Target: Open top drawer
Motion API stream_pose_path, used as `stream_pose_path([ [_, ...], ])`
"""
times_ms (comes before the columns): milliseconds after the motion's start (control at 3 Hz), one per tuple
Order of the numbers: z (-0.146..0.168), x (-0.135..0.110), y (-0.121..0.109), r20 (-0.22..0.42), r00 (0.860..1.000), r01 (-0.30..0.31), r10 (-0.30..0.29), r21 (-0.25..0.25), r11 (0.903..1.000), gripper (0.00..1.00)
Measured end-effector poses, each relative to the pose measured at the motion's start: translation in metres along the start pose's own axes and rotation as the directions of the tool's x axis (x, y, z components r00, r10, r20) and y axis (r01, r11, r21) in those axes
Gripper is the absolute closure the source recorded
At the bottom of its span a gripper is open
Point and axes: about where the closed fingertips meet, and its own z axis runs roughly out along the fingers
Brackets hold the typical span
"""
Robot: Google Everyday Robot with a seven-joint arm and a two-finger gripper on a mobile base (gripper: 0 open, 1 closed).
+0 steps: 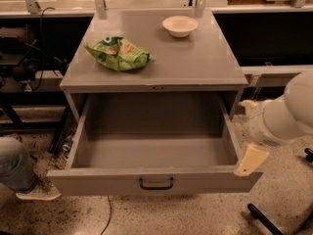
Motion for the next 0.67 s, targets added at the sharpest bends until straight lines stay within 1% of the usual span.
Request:
stream_pose_path([
  [333, -0.066, 0.006, -0.037, -0.063, 0.998, 0.020, -0.015, 0.080, 0.9966, 0.00],
  [667, -0.135, 0.007, -0.077, -0.120, 0.993, 0.024, -0.006, 0.153, 0.9879, 0.00],
])
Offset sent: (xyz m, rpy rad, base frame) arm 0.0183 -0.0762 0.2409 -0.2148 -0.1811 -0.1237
